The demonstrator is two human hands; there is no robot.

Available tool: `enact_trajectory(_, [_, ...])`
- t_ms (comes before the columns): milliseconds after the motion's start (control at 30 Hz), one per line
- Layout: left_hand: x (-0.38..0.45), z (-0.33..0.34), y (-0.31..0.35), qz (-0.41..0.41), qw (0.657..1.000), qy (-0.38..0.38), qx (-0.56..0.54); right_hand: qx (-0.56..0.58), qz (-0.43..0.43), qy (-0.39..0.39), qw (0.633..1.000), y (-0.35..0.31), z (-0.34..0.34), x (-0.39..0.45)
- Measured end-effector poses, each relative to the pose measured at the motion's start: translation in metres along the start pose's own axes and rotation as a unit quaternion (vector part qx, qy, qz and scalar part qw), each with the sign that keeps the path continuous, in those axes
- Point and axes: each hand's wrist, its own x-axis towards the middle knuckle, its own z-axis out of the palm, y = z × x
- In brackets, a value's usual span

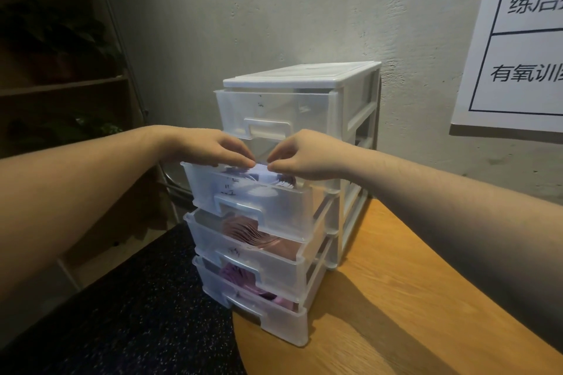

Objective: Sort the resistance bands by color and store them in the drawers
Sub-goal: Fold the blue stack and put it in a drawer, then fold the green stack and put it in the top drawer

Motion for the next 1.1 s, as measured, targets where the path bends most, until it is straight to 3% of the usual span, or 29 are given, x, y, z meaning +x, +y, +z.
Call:
enact_trajectory(367, [-0.045, 0.01, 0.025, 0.056, 0.99, 0.123, -0.045, 0.061, -0.061, 0.097, 0.992, 0.006, -0.017, -0.057])
enact_trajectory(600, [-0.051, 0.032, 0.093, 0.131, 0.983, 0.128, -0.008, 0.044, -0.061, 0.11, 0.991, 0.025, -0.044, -0.114])
enact_trajectory(833, [-0.028, 0.083, 0.207, 0.234, 0.967, 0.098, 0.036, -0.003, 0.025, 0.103, 0.994, 0.083, -0.074, -0.215])
enact_trajectory(1100, [0.032, 0.184, 0.35, 0.295, 0.954, 0.019, 0.043, -0.086, 0.224, 0.048, 0.969, 0.177, -0.098, -0.381])
